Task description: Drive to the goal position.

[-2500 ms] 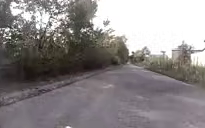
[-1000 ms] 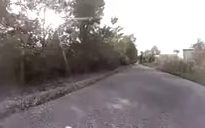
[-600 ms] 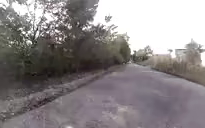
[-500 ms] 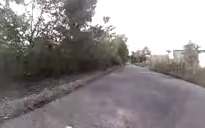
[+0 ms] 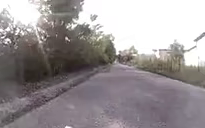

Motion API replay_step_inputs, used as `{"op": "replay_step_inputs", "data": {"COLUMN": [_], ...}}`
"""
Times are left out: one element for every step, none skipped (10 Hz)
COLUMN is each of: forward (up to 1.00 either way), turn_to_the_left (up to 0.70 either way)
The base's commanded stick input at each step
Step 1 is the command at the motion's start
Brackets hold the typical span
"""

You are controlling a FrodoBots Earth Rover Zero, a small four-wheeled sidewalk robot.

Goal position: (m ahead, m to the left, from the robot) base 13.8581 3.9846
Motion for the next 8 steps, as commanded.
{"op": "replay_step_inputs", "data": {"forward": [0.7,0.7,0.7,0.7,0.7,0.7,0.7,0.7], "turn_to_the_left": [-0.35,-0.35,-0.35,-0.07,0.0,0.0,0.0,0.0]}}
